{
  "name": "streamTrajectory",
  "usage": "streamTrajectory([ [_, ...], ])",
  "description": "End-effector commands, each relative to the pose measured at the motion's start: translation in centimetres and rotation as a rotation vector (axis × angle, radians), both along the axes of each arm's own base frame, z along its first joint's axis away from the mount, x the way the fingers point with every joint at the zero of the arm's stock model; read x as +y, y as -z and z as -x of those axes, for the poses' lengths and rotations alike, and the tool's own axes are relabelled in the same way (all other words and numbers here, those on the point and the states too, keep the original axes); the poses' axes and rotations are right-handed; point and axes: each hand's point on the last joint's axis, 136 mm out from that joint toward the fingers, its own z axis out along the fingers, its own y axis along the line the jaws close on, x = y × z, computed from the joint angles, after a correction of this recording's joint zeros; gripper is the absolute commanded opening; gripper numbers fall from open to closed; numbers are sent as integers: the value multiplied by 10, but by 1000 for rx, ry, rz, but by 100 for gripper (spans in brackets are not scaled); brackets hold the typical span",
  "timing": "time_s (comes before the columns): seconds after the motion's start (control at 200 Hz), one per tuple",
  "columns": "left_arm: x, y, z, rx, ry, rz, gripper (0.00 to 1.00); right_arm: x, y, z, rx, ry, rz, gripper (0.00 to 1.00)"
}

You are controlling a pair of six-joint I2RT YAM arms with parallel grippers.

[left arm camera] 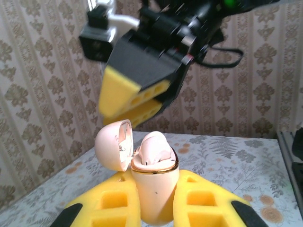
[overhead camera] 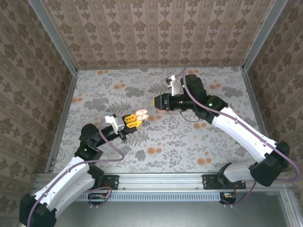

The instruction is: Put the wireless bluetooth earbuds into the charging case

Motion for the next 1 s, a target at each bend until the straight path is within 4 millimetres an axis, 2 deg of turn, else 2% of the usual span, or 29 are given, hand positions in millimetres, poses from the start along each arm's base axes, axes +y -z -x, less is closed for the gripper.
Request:
streamTrajectory([
  [0.0,-6,-15,11,-30,85,1,0,29,-1,8,88,-141,-103,33],
  [0.095,-8,-16,9,-21,94,-3,0,41,-6,16,114,-219,-169,32],
  [0.23,-9,-16,3,-3,76,-3,0,46,-10,36,114,-302,-183,32],
  [0.345,-8,-17,-5,17,43,4,0,42,-5,55,113,-332,-160,32],
  [0.385,-8,-17,-7,26,38,5,0,39,4,55,122,-314,-136,32],
  [0.405,-7,-17,-8,31,35,6,0,32,-3,58,95,-299,-136,33],
  [0.505,-5,-11,-20,77,-15,8,0,2,5,42,32,-126,-28,38],
  [0.615,8,2,-46,213,-155,36,0,-56,18,11,-51,161,138,50],
  [0.665,17,10,-60,312,-230,61,4,-83,24,1,-84,274,190,54],
  [0.81,37,56,-89,579,-385,19,4,-144,50,-17,-126,525,274,69],
  [0.85,37,70,-92,633,-402,-1,4,-156,58,-20,-127,567,284,72],
  [0.89,46,84,-102,685,-448,-6,4,-166,67,-22,-125,604,296,75],
  [0.995,46,114,-112,784,-479,-40,4,-189,95,-28,-116,670,359,84],
])
